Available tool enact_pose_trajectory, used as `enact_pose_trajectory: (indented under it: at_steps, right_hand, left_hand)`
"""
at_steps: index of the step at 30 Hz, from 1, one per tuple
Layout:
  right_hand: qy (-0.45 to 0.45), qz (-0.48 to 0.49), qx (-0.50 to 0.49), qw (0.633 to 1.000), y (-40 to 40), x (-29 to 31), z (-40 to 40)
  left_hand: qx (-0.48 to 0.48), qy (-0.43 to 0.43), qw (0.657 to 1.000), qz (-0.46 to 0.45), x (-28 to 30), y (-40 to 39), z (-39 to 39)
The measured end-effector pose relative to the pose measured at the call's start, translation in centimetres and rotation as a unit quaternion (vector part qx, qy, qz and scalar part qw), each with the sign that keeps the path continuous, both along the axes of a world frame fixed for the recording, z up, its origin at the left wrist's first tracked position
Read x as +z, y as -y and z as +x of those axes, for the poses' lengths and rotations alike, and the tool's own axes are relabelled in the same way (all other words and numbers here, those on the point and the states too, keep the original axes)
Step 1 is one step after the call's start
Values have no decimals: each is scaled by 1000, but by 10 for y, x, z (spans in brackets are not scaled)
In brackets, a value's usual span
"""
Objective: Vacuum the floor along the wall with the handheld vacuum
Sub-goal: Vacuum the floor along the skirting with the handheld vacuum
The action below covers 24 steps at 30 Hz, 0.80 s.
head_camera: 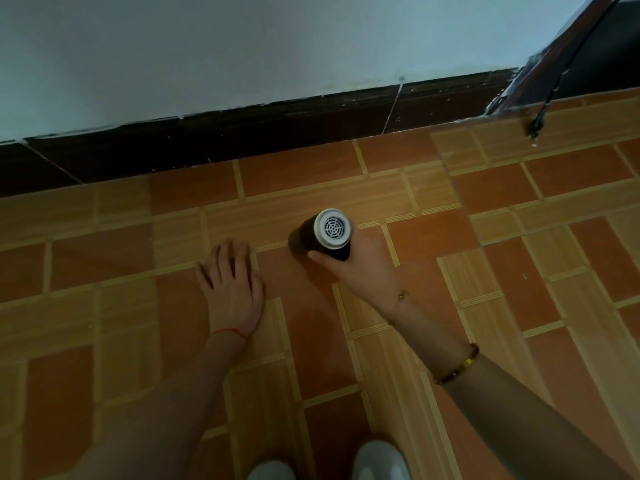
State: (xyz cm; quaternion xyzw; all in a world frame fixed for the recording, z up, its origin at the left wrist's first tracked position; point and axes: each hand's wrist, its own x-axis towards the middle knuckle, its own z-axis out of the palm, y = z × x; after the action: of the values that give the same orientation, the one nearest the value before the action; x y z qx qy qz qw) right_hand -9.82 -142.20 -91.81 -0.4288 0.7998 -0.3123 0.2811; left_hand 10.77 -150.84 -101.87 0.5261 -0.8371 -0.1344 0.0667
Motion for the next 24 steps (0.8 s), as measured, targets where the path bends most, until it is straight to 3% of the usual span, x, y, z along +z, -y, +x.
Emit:
enact_pose_trajectory:
  at_steps: [8,15,18,24]
  right_hand:
    - [-45,-7,-116,992,15,6,-43]
    - [25,1,-15,1000,7,8,-5]
    - [9,5,31,999,-3,7,8]
    - [26,-14,-69,997,-28,0,2]
  left_hand:
    - [5,-13,1000,-17,1,-1,0]
    - [9,-13,1000,-11,1,0,0]
    - [7,-17,1000,-11,1,0,1]
    - [0,2,1000,-21,-1,0,1]
